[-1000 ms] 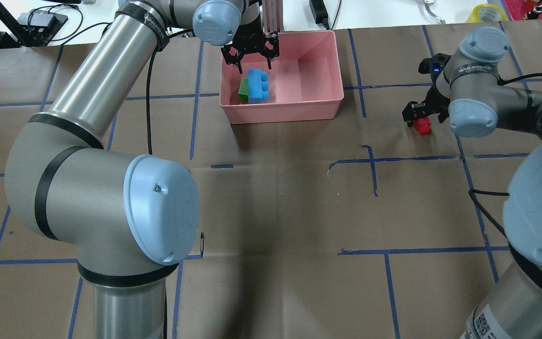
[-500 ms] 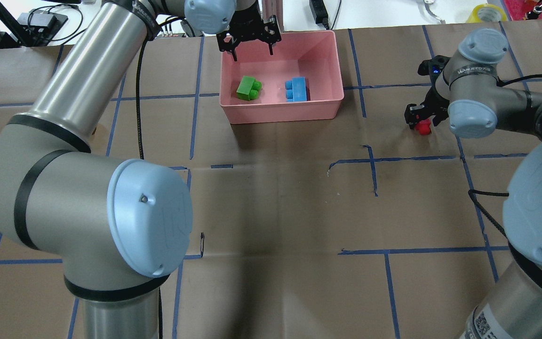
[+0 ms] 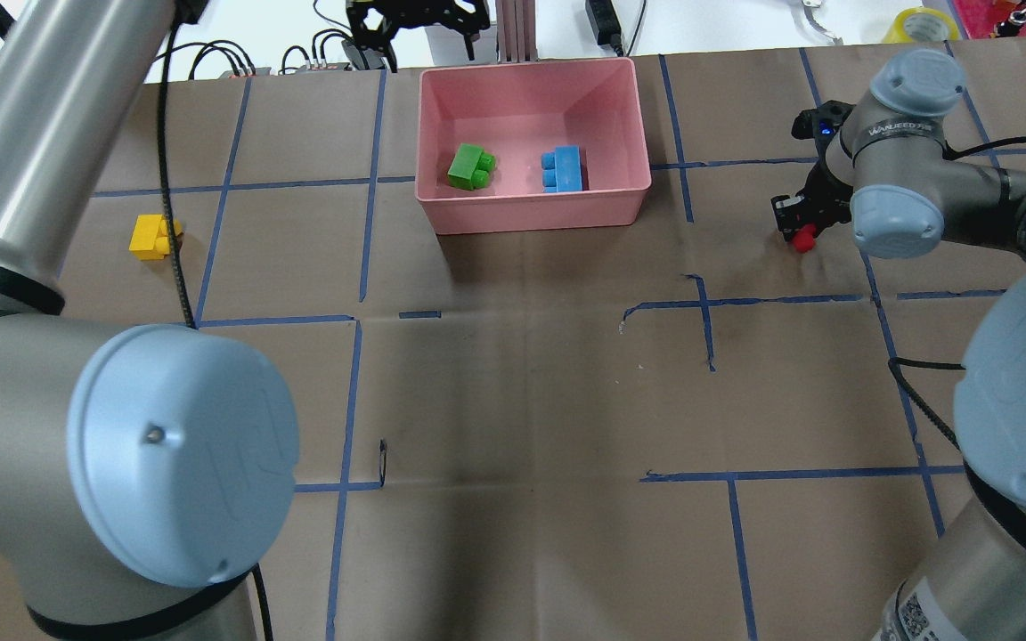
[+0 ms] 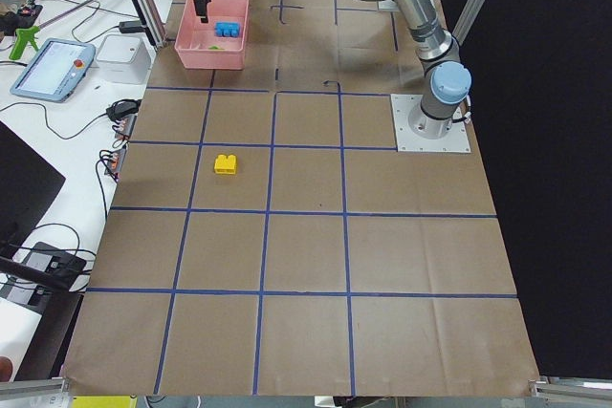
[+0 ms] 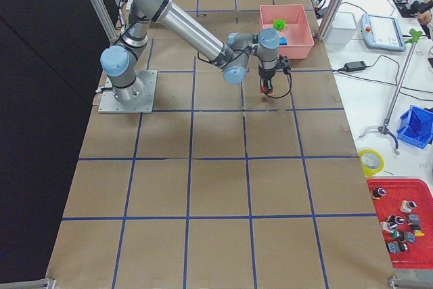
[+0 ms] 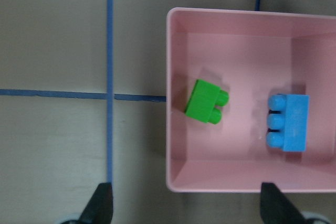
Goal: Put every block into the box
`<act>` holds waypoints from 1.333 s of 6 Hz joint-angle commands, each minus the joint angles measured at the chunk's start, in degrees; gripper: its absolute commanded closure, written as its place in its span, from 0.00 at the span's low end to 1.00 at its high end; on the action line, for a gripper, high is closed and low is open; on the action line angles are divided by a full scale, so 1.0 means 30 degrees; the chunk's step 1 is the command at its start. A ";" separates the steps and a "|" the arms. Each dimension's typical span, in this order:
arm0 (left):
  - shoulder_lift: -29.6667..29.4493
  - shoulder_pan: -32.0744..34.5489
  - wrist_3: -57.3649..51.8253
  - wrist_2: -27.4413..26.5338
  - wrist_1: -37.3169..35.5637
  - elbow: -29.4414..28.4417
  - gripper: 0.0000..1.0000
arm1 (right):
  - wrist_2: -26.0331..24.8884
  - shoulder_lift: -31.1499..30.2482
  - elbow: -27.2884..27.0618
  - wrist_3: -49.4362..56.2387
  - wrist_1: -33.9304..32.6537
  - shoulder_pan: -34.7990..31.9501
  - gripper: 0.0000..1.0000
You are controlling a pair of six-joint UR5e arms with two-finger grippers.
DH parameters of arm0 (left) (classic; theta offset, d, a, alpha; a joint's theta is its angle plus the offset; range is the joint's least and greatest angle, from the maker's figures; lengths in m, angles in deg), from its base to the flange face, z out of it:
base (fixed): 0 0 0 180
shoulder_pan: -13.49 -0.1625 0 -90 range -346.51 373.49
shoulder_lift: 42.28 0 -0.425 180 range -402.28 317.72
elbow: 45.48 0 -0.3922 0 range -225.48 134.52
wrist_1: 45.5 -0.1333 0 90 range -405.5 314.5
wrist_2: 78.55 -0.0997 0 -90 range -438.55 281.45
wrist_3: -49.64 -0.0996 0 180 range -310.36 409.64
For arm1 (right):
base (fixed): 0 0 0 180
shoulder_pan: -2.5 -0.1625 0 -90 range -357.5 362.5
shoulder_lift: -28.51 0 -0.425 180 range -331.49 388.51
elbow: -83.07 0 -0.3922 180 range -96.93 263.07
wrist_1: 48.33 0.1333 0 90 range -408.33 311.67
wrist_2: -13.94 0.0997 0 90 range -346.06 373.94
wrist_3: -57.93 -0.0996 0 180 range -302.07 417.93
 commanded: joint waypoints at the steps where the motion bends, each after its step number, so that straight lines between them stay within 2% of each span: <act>1: 0.0855 -0.3673 -0.4991 -0.0102 0.0054 0.1450 0.00 | 0.0102 -0.2223 0.2290 -0.0217 0.4249 -0.0114 0.96; 2: 0.0537 -0.5199 -0.7162 -0.0480 -0.0092 0.1455 0.00 | 0.0452 -0.2816 0.4481 -0.0278 0.7678 -0.0348 0.96; 3: 0.0156 -0.6316 -0.9185 -0.0484 -0.0267 0.1600 0.00 | 0.2573 -0.2793 0.6243 -0.0307 1.0293 -0.0901 0.96; 4: -0.0979 -0.7052 -1.0017 -0.0484 -0.1835 0.1950 0.00 | 0.4740 -0.2648 0.7189 -0.0279 1.0899 -0.1690 0.96; 5: -0.2121 -0.7292 -1.0664 -0.0513 -0.3359 0.2301 0.00 | 0.8127 -0.1806 0.7372 -0.0394 1.0557 -0.2916 0.95; 6: -0.2742 -0.7265 -1.0496 -0.0426 -0.3723 0.2914 0.00 | 0.9060 -0.0231 0.7606 -0.1092 0.7248 -0.4262 0.95; 7: -0.3038 -0.7265 -1.0437 -0.0454 -0.4654 0.3848 0.00 | 0.8982 0.2018 0.8131 -0.1099 0.3183 -0.5639 0.95; 8: -0.3418 -0.7352 -1.0610 -0.0455 -0.7071 0.5163 0.00 | 0.8749 0.4013 0.9122 -0.1041 -0.0077 -0.6755 0.95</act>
